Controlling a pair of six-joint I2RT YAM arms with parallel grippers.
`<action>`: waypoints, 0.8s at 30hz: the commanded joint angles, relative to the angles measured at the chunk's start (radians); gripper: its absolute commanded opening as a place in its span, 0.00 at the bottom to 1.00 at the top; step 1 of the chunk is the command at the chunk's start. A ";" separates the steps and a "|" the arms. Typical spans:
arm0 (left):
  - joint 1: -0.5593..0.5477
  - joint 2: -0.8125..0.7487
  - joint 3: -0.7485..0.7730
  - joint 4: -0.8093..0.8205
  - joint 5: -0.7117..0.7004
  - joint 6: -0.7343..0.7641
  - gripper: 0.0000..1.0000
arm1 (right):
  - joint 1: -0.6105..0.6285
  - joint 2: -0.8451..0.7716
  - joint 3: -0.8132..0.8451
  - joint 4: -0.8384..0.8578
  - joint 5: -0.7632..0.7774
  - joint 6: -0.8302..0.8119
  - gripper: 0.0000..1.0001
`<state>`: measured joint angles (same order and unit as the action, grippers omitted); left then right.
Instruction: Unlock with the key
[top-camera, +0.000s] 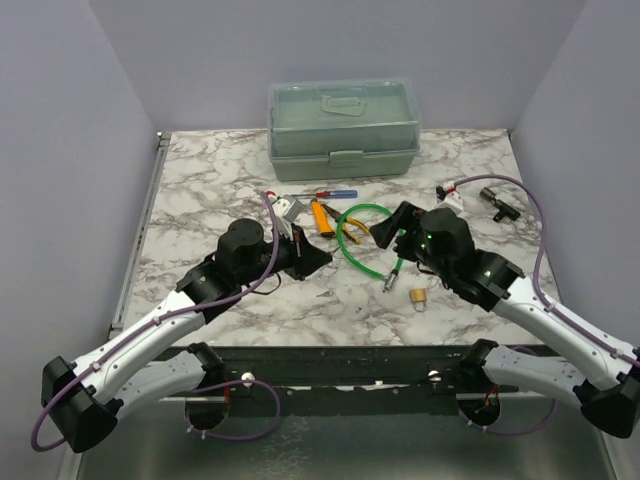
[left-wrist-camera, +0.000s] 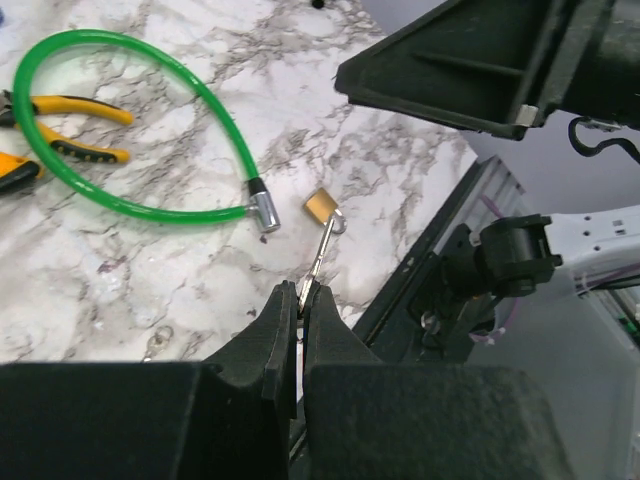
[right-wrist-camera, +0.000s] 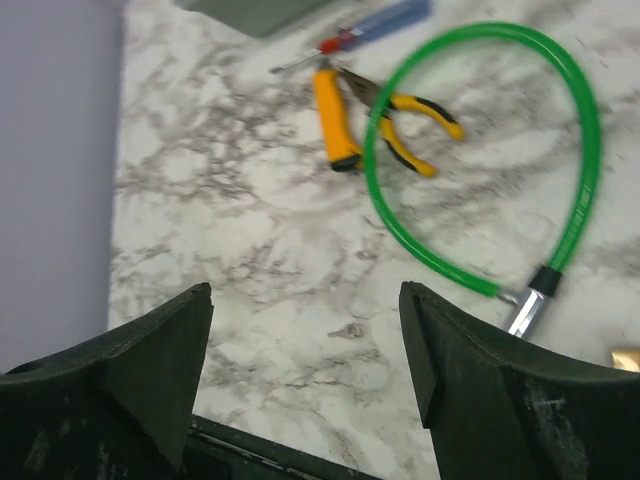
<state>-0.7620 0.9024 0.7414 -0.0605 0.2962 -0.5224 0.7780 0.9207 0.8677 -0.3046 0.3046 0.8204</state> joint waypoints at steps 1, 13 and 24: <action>0.012 0.002 0.071 -0.202 -0.079 0.134 0.00 | 0.006 0.130 0.096 -0.498 0.211 0.277 0.82; 0.019 0.057 0.070 -0.276 -0.059 0.132 0.00 | -0.067 0.314 0.043 -0.413 0.081 0.378 1.00; 0.020 0.136 0.102 -0.329 0.052 0.066 0.00 | -0.226 0.623 0.129 -0.390 -0.118 0.301 0.85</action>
<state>-0.7471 0.9741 0.7948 -0.3508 0.2539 -0.4343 0.5514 1.4956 0.9379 -0.6968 0.2565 1.1435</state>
